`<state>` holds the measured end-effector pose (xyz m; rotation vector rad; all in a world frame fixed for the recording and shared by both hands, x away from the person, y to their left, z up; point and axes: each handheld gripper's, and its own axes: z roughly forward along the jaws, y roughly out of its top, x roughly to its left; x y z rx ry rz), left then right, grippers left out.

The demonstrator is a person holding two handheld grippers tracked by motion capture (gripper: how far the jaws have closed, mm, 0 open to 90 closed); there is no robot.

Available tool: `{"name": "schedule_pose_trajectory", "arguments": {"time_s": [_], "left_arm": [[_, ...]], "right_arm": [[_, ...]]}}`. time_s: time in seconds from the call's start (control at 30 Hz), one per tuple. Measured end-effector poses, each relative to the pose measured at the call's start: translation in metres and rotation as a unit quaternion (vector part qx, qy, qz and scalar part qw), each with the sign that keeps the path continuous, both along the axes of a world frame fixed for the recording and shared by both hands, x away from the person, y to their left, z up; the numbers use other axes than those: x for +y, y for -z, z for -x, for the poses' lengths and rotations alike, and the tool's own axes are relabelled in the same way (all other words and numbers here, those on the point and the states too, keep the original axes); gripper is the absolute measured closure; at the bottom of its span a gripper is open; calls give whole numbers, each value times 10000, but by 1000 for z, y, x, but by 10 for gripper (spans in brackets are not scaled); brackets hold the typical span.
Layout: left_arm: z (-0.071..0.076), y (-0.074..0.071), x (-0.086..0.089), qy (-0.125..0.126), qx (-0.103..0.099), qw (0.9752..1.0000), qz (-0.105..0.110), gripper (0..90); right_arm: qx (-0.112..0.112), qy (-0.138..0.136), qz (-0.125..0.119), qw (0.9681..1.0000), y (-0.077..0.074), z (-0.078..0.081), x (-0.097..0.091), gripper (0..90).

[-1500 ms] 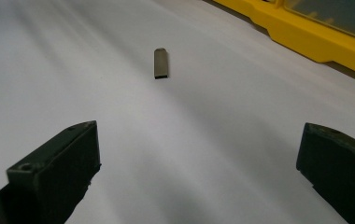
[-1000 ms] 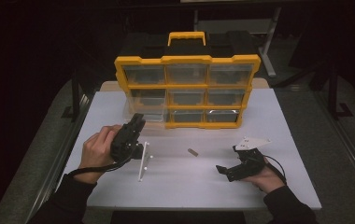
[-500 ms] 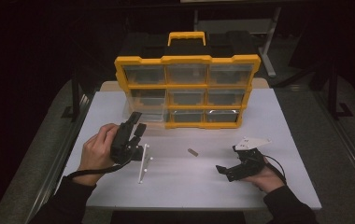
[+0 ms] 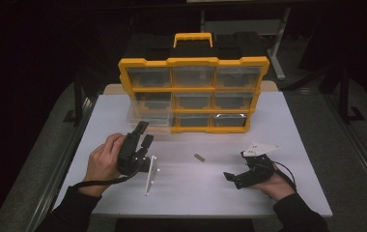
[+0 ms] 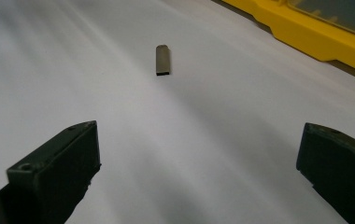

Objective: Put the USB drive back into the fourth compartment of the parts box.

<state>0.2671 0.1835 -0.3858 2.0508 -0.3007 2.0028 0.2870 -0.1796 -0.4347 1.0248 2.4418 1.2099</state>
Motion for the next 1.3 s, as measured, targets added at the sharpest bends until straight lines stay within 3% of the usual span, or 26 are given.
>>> {"name": "schedule_pose_trajectory", "arguments": {"time_s": [0.6, 1.3], "left_arm": [[4, 28, 9, -132, 313, 9994, -41, 253], [0, 57, 4, -270, 727, 9969, -107, 144]], "right_arm": [[-23, -14, 26, 10000, 0, 1, 0, 0], [-34, 8, -1, 10000, 0, 1, -1, 0]]}}
